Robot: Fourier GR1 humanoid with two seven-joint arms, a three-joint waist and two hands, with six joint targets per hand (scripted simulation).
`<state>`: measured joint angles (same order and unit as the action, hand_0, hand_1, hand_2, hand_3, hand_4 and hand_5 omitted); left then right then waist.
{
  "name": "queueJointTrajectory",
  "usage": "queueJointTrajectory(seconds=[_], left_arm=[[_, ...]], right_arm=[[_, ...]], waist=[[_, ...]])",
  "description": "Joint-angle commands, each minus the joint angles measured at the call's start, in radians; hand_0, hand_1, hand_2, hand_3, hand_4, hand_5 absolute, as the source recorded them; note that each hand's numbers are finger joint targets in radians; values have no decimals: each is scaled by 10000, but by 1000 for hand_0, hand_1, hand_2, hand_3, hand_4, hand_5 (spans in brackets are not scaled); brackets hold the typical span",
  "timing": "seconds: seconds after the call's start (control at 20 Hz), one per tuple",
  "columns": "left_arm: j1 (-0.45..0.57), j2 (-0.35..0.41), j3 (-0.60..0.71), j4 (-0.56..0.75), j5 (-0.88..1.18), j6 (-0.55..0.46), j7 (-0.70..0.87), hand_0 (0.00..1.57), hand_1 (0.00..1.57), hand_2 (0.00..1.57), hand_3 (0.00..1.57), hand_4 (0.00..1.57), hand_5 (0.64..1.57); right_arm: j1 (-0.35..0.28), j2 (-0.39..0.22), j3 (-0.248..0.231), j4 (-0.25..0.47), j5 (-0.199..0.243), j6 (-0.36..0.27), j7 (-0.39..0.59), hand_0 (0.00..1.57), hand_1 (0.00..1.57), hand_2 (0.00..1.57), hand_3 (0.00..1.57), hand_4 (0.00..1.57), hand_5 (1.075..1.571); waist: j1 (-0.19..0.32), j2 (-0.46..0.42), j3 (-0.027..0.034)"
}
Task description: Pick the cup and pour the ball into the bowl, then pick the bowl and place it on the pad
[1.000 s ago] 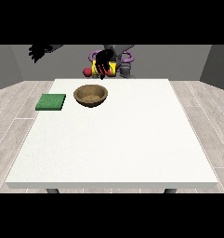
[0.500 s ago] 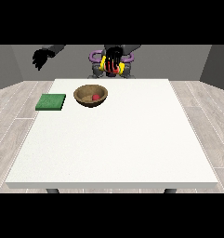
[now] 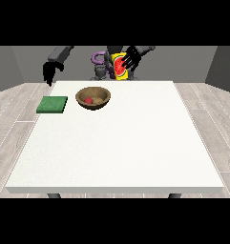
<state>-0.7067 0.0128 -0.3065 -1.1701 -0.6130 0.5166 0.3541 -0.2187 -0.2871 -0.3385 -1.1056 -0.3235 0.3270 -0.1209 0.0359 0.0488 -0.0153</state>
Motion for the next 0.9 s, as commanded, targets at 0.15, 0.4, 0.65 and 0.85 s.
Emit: queueJointTrajectory(seconds=[0.15,0.4,0.65,0.85], left_arm=[[86,297,2510,-2507,5201,-2345,-1405,0,0,0,0,0,1451],[46,2292,4634,-2403,7921,-5297,-1987,0,0,0,0,263,1491],[208,3826,6009,-1347,9205,-7112,-2275,0,0,0,0,351,1504],[-259,4972,6950,-940,10045,-7952,-2092,0,0,0,0,315,1513]], right_arm=[[-14,596,-277,82,122,-1165,-317,0,0,0,0,607,1571],[161,1266,-207,-396,184,-1730,-820,0,0,0,0,0,1570],[-416,1836,179,-450,450,-2496,-765,0,0,0,0,0,1569],[-867,1871,147,624,489,-2285,-1594,0,0,0,0,0,1568]], waist=[[1501,690,49],[1826,1025,118],[1665,1373,144],[1504,1879,154]])
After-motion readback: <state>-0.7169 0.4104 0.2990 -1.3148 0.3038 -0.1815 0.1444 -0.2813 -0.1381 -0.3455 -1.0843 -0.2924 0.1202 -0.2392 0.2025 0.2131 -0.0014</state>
